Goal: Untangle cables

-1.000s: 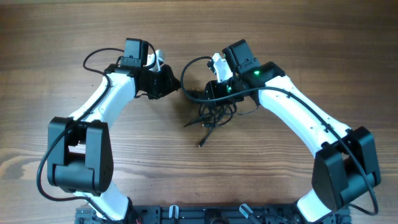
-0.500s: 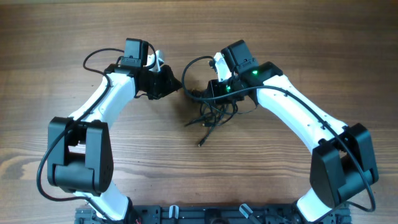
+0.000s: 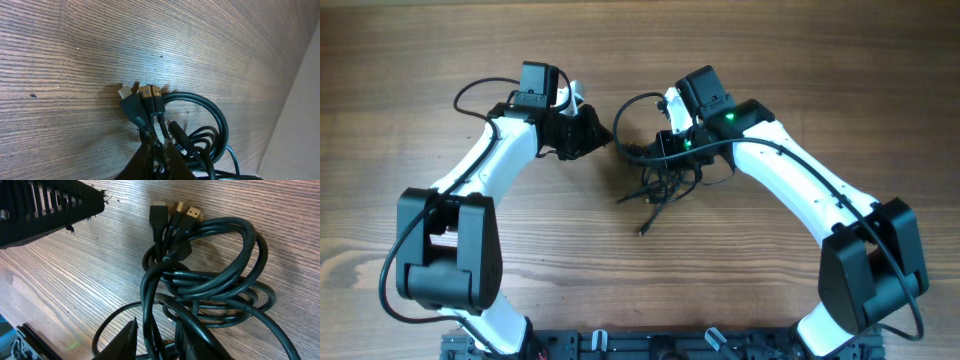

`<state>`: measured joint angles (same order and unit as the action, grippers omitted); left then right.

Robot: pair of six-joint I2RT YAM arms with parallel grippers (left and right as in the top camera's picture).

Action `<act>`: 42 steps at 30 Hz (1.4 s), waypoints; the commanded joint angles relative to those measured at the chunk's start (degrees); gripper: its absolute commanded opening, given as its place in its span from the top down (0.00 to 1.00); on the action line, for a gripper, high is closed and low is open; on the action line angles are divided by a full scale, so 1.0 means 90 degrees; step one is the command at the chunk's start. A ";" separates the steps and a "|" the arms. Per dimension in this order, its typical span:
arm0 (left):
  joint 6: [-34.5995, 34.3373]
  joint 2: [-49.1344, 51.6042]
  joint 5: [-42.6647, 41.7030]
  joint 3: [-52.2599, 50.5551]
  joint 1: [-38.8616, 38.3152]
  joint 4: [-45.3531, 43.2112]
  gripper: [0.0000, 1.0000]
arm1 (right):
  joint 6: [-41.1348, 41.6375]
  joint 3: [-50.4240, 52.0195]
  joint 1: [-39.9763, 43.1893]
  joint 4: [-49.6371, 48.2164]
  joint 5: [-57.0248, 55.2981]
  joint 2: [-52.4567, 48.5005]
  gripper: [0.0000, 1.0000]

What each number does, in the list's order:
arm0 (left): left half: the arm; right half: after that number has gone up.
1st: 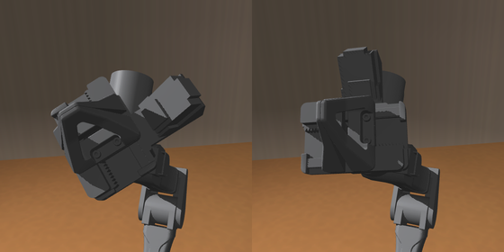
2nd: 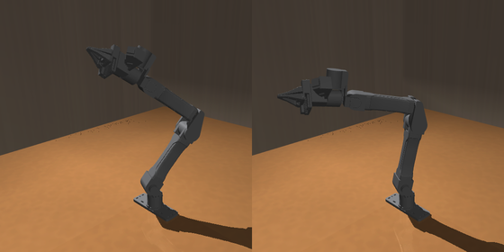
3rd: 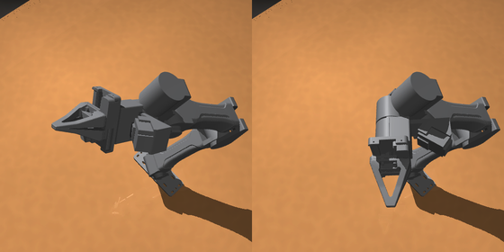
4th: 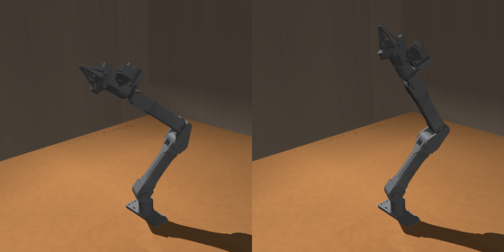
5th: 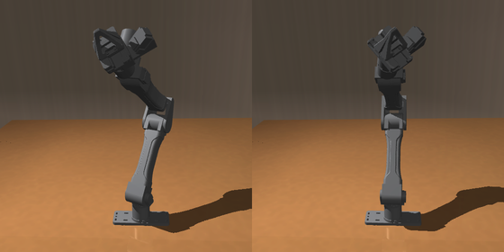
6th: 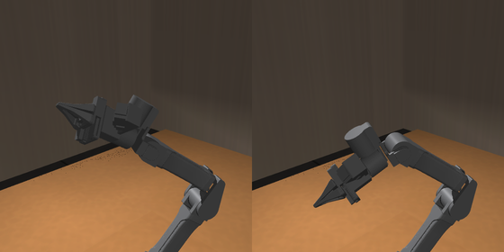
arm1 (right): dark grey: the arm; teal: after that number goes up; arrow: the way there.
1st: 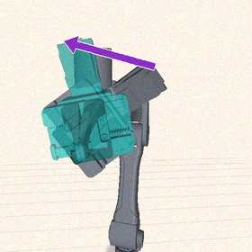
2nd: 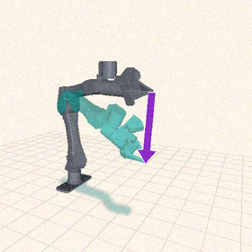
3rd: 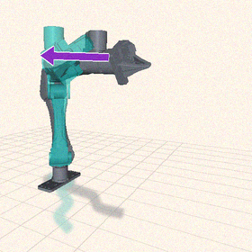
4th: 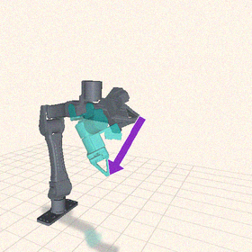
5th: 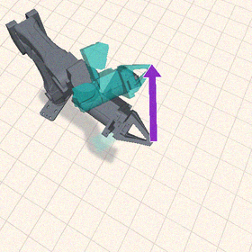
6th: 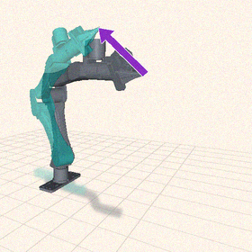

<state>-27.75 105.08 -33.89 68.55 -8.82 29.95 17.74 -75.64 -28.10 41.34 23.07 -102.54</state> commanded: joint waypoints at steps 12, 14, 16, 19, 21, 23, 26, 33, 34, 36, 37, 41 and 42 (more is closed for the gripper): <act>0.0053 0.0075 0.0066 0.0097 0.0046 0.0007 0.89 | 0.0051 0.0034 -0.0165 -0.0034 -0.0221 -0.0141 0.73; 0.0053 0.0075 0.0063 0.0097 0.0046 0.0007 0.89 | 0.0053 0.0034 -0.0187 -0.0039 -0.0437 -0.0146 0.74; 0.0056 0.0075 0.0063 0.0097 0.0046 0.0010 0.89 | 0.0056 0.0034 -0.0187 -0.0024 -0.0646 -0.0146 0.75; 0.0053 0.0075 0.0063 0.0097 0.0046 0.0010 0.89 | 0.0053 0.0034 -0.0177 -0.0044 -0.0780 -0.0146 0.75; 0.0053 0.0075 0.0066 0.0097 0.0046 0.0010 0.89 | 0.0053 0.0034 -0.0175 -0.0073 -0.0780 -0.0146 0.75; 0.0053 0.0075 0.0063 0.0097 0.0046 0.0007 0.89 | 0.0056 0.0034 -0.0175 -0.0078 -0.0780 -0.0146 0.75; 0.0053 0.0075 0.0066 0.0097 0.0046 0.0007 0.89 | 0.0053 0.0039 -0.0177 -0.0056 -0.0777 -0.0182 0.75; 0.0056 0.0075 0.0063 0.0097 0.0046 0.0012 0.89 | 0.0051 0.0039 -0.0175 -0.0146 -0.1205 -0.0408 0.83; 0.0053 0.0075 0.0063 0.0097 0.0046 0.0012 0.89 | 0.0051 0.0039 -0.0175 -0.0158 -0.1299 -0.0408 0.83; 0.0056 0.0075 0.0063 0.0097 0.0046 0.0012 0.89 | 0.0051 0.0039 -0.0172 -0.0180 -0.1353 -0.0408 0.83; 0.0056 0.0075 0.0063 0.0097 0.0046 0.0012 0.89 | 0.0051 0.0039 -0.0168 -0.0185 -0.1387 -0.0408 0.83; 0.0056 0.0075 0.0066 0.0097 0.0046 0.0010 0.89 | 0.0051 0.0039 -0.0151 -0.0185 -0.1574 -0.0408 0.85; 0.0056 0.0075 0.0066 0.0097 0.0046 0.0010 0.89 | 0.0049 0.0039 -0.0126 -0.0185 -0.1600 -0.0408 0.88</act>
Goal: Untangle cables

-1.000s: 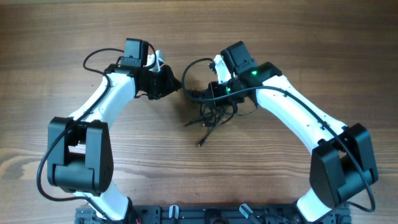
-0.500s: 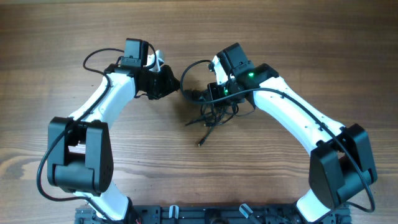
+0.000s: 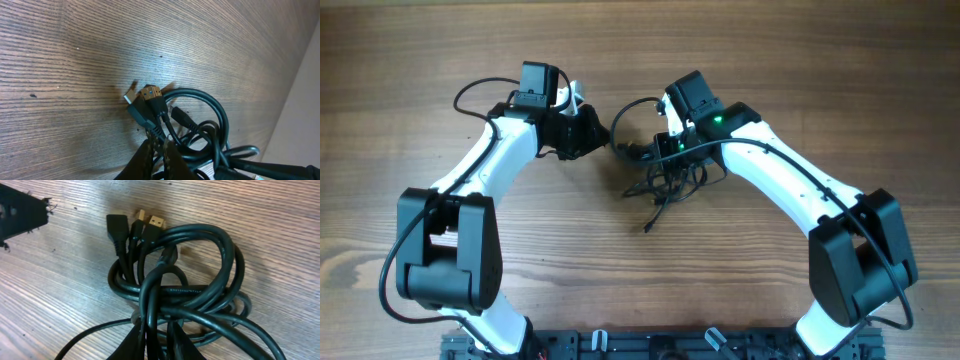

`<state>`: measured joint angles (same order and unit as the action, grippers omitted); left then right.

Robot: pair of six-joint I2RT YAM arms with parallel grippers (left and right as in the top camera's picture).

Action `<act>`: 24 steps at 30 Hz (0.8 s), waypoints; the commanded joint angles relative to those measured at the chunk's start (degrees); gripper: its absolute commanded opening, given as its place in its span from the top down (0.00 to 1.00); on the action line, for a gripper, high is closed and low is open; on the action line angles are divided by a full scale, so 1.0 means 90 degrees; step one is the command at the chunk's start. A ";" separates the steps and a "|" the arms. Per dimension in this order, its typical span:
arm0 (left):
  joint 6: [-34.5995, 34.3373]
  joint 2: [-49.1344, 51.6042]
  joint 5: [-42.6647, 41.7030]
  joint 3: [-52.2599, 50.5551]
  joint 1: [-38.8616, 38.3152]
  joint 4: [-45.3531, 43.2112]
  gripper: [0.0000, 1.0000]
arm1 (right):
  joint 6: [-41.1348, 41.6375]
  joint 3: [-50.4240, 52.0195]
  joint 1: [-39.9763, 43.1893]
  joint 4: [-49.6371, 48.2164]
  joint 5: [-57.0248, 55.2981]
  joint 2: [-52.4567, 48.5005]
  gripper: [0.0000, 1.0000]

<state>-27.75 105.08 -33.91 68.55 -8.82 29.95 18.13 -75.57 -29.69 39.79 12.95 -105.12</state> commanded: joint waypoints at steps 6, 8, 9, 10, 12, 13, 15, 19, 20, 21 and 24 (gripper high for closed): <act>0.0053 0.0075 0.0066 0.0097 0.0046 0.0012 0.89 | -0.0051 -0.0015 0.0165 0.0017 -0.0440 -0.0044 0.96; 0.0053 0.0075 0.0061 0.0097 0.0046 0.0015 0.89 | -0.0165 -0.0063 0.0165 0.0007 -0.0308 0.0112 0.96; 0.0053 0.0075 0.0058 0.0097 0.0046 0.0015 0.88 | -0.0350 -0.0095 0.0158 -0.0032 0.0007 0.0257 0.96; 0.0053 0.0075 0.0032 0.0097 0.0046 0.0015 0.88 | -0.0573 -0.0121 0.0158 -0.0068 0.0389 0.0401 0.96; 0.0056 0.0075 -0.0119 0.0097 0.0051 0.0007 0.88 | -0.1052 -0.0129 0.0158 -0.0141 0.1064 0.0699 0.96; 0.0053 0.0075 -0.0253 0.0097 0.0053 0.0005 0.86 | -0.1285 -0.0129 0.0158 -0.0158 0.1285 0.0860 0.96; 0.0056 0.0075 -0.0636 0.0100 0.0053 -0.0027 0.84 | -0.1637 -0.0129 0.0155 -0.0158 0.1406 0.1158 0.96; 0.0056 0.0075 -0.2225 0.0100 0.0056 -0.0226 0.78 | -0.2101 -0.0126 0.0158 -0.0250 0.1399 0.1416 0.96; 0.0056 0.0075 -0.2623 0.0100 0.0066 -0.0301 0.77 | -0.2123 -0.0126 0.0158 -0.0291 0.1399 0.1413 0.96; 0.0053 0.0075 -0.2931 0.0100 0.0078 -0.0391 0.76 | -0.2132 -0.0121 0.0158 -0.0338 0.1399 0.1413 0.96; 0.0027 0.0075 -0.3181 0.0100 0.0129 -0.0481 0.76 | -0.2106 -0.0104 0.0158 -0.0534 0.1399 0.1413 0.96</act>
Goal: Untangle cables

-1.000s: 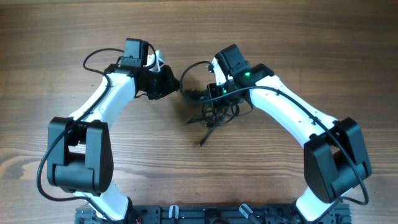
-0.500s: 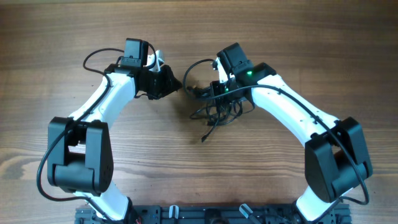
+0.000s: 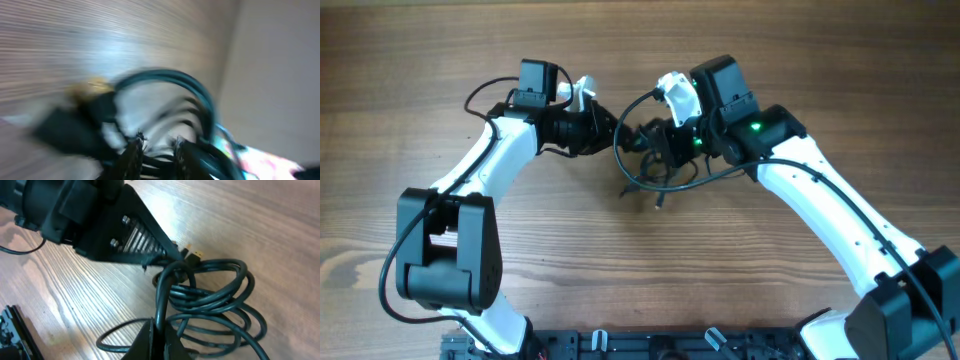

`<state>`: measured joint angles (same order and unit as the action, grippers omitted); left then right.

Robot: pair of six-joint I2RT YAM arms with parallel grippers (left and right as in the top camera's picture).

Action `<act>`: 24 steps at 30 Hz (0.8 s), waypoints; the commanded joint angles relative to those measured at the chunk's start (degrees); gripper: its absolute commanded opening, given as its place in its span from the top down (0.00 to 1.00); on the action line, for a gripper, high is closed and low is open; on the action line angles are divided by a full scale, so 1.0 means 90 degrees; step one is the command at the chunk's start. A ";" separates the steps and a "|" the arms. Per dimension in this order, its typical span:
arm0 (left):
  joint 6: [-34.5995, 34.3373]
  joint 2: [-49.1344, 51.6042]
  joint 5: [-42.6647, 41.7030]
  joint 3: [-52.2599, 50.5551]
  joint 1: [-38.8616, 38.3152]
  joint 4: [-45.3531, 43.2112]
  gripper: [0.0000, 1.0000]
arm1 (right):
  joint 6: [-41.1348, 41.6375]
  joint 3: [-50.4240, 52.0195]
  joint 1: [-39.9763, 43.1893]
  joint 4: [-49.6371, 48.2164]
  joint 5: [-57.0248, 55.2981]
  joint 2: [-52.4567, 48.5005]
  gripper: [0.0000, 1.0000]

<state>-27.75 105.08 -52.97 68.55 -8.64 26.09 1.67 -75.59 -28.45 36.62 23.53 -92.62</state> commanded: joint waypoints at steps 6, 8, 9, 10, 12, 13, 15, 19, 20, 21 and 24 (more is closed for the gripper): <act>0.0032 0.0075 -0.0318 0.0097 0.0153 -0.0073 0.74 | 0.1134 -0.0097 0.0015 -0.0702 -0.0758 0.0015 0.96; 0.0034 0.0075 -0.0015 0.0097 0.0153 -0.0063 0.74 | 0.1841 -0.0087 0.0015 -0.0593 -0.1464 -0.0085 0.96; 0.0036 0.0075 0.0051 0.0097 0.0153 -0.0061 0.75 | 0.2178 -0.0087 0.0015 -0.0534 -0.1795 -0.0146 0.96; 0.0044 0.0075 0.0107 0.0097 0.0153 -0.0058 0.78 | 0.2480 -0.0087 0.0015 -0.0505 -0.2067 -0.0228 0.96; 0.0056 0.0075 0.0435 0.0095 0.0151 0.0005 0.87 | 0.2868 -0.0087 0.0015 -0.0546 -0.2305 -0.0437 0.96; 0.0056 0.0075 0.0563 0.0092 0.0151 0.0034 0.92 | 0.2929 -0.0087 0.0015 -0.0627 -0.2283 -0.0542 0.96; 0.0058 0.0078 0.0826 0.0090 0.0151 0.0095 0.96 | 0.2977 -0.0087 0.0015 -0.0828 -0.2130 -0.0738 0.96; 0.0053 0.0078 0.1307 0.0087 0.0151 0.0151 0.96 | 0.1729 -0.0087 0.0015 -0.1537 -0.0641 -0.1030 0.96; 0.0053 0.0078 0.1304 0.0087 0.0151 0.0151 0.96 | 0.1185 -0.0087 0.0015 -0.1642 -0.0121 -0.1035 0.96; 0.0056 0.0078 0.1307 0.0087 0.0151 0.0148 0.96 | 0.1275 -0.0090 0.0017 -0.1639 -0.0289 -0.1030 0.96; 0.0056 0.0078 0.1549 0.0087 0.0153 0.0151 0.96 | 0.1175 -0.0112 0.0085 -0.1695 0.0012 -0.0833 0.96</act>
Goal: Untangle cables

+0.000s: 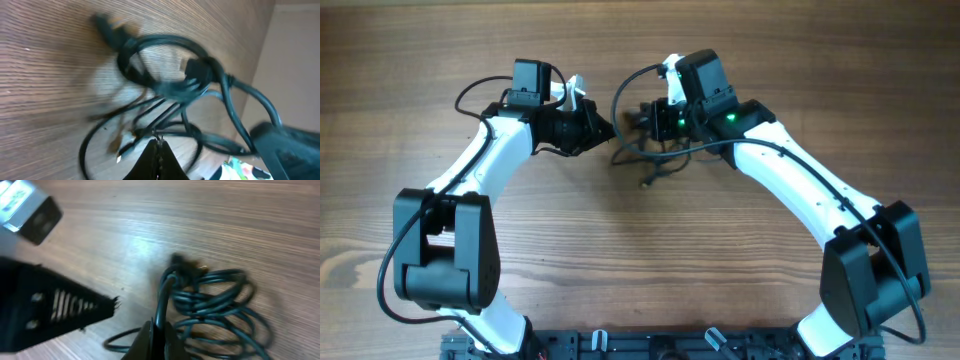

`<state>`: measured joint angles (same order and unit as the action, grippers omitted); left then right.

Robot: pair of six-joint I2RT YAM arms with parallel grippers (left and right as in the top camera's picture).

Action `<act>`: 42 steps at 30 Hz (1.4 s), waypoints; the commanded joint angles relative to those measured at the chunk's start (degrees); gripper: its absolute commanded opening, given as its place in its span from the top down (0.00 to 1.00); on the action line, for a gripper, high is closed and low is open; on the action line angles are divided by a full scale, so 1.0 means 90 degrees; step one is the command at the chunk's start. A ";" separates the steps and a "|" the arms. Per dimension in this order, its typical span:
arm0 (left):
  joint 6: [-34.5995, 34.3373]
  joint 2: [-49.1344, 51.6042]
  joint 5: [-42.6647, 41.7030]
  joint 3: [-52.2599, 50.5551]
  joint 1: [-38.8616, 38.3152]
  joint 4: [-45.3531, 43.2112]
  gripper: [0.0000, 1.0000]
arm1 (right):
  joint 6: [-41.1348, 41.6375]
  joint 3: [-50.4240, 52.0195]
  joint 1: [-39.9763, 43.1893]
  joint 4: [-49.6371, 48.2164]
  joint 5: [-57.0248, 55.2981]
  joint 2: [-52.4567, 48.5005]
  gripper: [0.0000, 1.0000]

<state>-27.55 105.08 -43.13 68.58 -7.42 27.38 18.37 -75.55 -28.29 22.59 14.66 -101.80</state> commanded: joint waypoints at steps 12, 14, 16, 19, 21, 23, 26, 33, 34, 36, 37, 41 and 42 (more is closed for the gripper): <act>0.0034 0.0078 0.0758 0.0085 0.0017 0.0022 0.96 | -0.1326 -0.0095 0.0032 0.0053 0.0962 0.0658 0.96; 0.0034 0.0078 0.0760 0.0085 0.0017 0.0032 0.95 | -0.2246 -0.0095 0.0022 0.0029 0.1790 0.0656 0.96; 0.0034 0.0078 0.0760 0.0085 0.0017 0.0027 0.94 | -0.1494 -0.0095 0.0022 -0.0041 0.0707 0.0656 0.96; 0.0034 0.0078 0.0760 0.0085 0.0017 0.0027 0.94 | -0.0605 -0.0095 0.0022 -0.0090 -0.0170 0.0656 0.96; 0.0034 0.0078 0.0760 0.0085 0.0017 0.0027 0.94 | -0.0600 -0.0095 0.0022 -0.0170 0.0104 0.0656 0.96; 0.0034 0.0078 0.0763 0.0085 0.0017 0.0027 0.94 | -0.0505 -0.0095 0.0022 -0.0279 0.0245 0.0656 0.96; 0.0034 0.0078 0.0831 0.0085 0.0017 0.0027 0.92 | -0.0073 -0.0095 0.0066 -0.0692 0.0857 0.0658 0.96; 0.0034 0.0078 0.0952 0.0085 0.0017 0.0029 0.90 | 0.2722 -0.0095 0.0311 -0.0619 0.0279 0.0656 0.96; 0.0034 0.0078 0.0952 0.0085 0.0017 0.0029 0.89 | 0.2871 -0.0095 0.0316 -0.0551 0.0068 0.0656 0.96; 0.0032 0.0078 0.1027 0.0085 0.0017 0.0029 0.87 | 0.3070 -0.0095 0.0313 -0.0291 -0.0554 0.0656 0.96; 0.0032 0.0078 0.1098 0.0085 0.0017 0.0029 0.86 | 0.3189 -0.0095 0.0313 -0.0114 -0.0874 0.0656 0.96; 0.0032 0.0078 0.1236 0.0085 0.0017 0.0029 0.84 | 0.3818 -0.0092 0.0313 0.0726 -0.1518 0.0617 0.96; 0.0032 0.0078 0.1236 0.0085 0.0017 0.0029 0.84 | 0.3946 -0.0092 0.0313 0.0923 -0.1518 0.0576 0.96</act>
<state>-27.55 105.08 -33.65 68.58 -7.42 27.64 45.21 -75.57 -25.54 26.79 8.16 -96.66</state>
